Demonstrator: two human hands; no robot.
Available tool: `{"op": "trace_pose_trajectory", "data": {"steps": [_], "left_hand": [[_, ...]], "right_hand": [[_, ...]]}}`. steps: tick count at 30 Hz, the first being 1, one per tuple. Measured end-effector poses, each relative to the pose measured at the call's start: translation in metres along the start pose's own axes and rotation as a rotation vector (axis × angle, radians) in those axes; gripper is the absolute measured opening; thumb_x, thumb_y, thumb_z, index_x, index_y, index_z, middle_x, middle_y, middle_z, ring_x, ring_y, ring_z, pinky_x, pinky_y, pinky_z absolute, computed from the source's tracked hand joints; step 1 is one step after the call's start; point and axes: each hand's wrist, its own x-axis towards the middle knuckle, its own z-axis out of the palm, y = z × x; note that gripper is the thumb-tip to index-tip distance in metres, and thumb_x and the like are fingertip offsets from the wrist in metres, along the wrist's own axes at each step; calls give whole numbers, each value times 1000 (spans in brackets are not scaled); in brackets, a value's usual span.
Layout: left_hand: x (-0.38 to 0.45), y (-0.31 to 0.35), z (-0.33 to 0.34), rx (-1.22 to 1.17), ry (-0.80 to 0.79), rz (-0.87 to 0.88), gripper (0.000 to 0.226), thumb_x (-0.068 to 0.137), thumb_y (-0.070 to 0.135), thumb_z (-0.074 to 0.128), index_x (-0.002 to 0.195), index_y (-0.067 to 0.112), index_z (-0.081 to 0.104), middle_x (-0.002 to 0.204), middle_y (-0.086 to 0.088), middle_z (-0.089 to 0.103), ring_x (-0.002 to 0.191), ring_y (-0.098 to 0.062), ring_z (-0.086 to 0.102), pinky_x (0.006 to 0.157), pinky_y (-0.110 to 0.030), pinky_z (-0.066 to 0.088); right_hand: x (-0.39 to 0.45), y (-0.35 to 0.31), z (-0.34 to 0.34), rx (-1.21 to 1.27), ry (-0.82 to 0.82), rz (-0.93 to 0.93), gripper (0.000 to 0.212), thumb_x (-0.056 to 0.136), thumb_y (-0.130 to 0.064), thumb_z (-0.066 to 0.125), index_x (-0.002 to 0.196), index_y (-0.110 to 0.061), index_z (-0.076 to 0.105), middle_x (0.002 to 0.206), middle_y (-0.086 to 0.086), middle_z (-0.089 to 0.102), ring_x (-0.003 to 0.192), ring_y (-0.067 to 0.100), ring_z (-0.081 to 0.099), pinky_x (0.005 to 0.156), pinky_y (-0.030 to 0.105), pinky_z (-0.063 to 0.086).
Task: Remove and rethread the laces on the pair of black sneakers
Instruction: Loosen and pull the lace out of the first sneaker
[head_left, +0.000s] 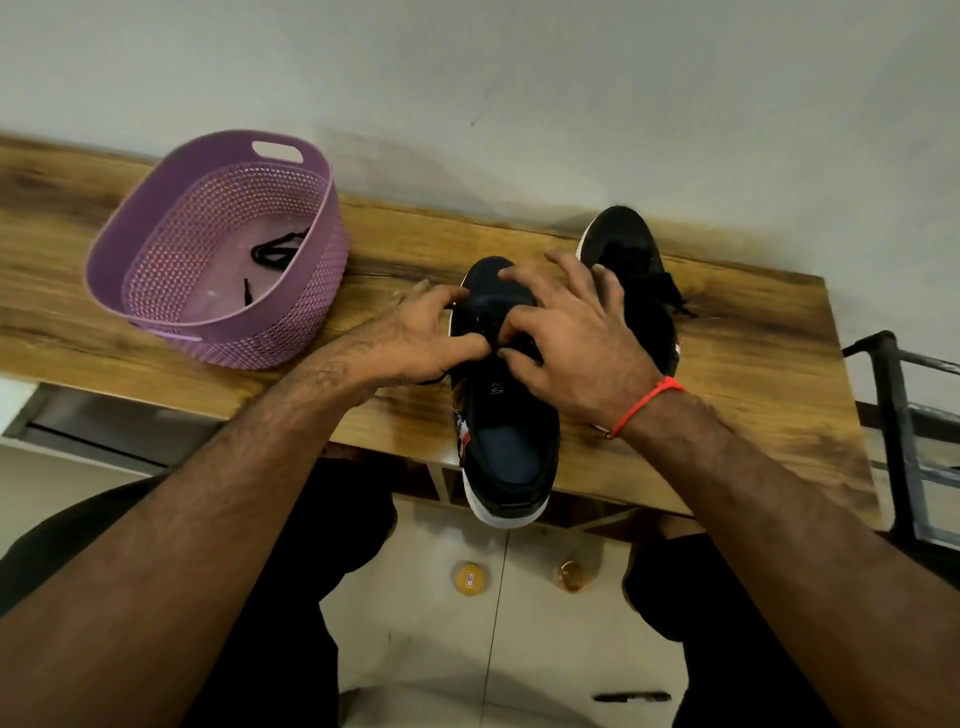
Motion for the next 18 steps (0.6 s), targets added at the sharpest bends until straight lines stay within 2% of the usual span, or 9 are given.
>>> {"op": "trace_pose_trajectory", "data": {"steps": [3,5,6,8,9,11,13,15,18], "left_hand": [[-2,1,1,62,-7,-24,80,84,52,69,154,37,34,170,-4,5,156,-26,-9,124,-56,6],[-1,3,1,110,1,-26,76,88,50,66,155,38,32,170,-5,-2,154,-28,-18,122,-61,0],[-1,3,1,128,7,-25,76,88,51,66,155,38,31,170,-5,-3,154,-29,-18,121,-64,0],[1,2,2,145,16,-20,76,88,52,65,155,38,31,170,-6,-3,154,-30,-18,121,-65,0],[2,1,2,148,17,-17,77,88,53,65,155,38,31,170,-7,-2,154,-31,-18,120,-65,0],[2,1,3,161,11,-12,83,82,61,64,155,39,31,170,-6,0,154,-31,-17,120,-66,0],[2,1,3,177,8,-12,87,77,63,61,155,39,30,170,-6,0,154,-31,-16,120,-66,0],[1,2,3,181,13,-14,83,82,60,63,155,40,29,170,-6,-1,154,-31,-16,119,-67,-2],[-1,4,3,234,38,2,77,88,56,63,155,42,27,170,-4,-4,153,-31,-19,117,-67,-7]], "right_hand": [[2,4,-7,261,143,106,14,80,-40,61,80,-28,66,139,-12,54,140,21,34,115,54,25],[5,9,-15,533,340,245,18,74,-35,57,70,-18,62,116,-5,67,116,17,56,102,39,44],[6,13,-17,601,413,298,16,75,-30,57,72,-15,61,109,-1,67,107,16,59,95,31,47],[7,20,-18,529,444,317,13,79,-26,58,87,-17,62,111,1,62,111,20,56,94,27,44],[6,22,-17,449,385,265,22,80,-29,58,99,-20,62,121,2,57,124,25,49,103,33,39],[3,18,-12,277,162,114,37,82,-38,62,117,-26,59,148,5,39,146,31,21,117,49,18],[0,9,-3,105,10,-11,34,85,-45,63,115,-30,61,159,3,23,151,31,1,120,57,4],[-1,4,2,32,-19,-43,26,89,-46,62,109,-29,63,160,0,23,151,30,0,121,57,2],[2,8,0,94,68,-16,17,88,-39,61,94,-24,65,146,-2,45,144,26,23,119,50,13]]}}
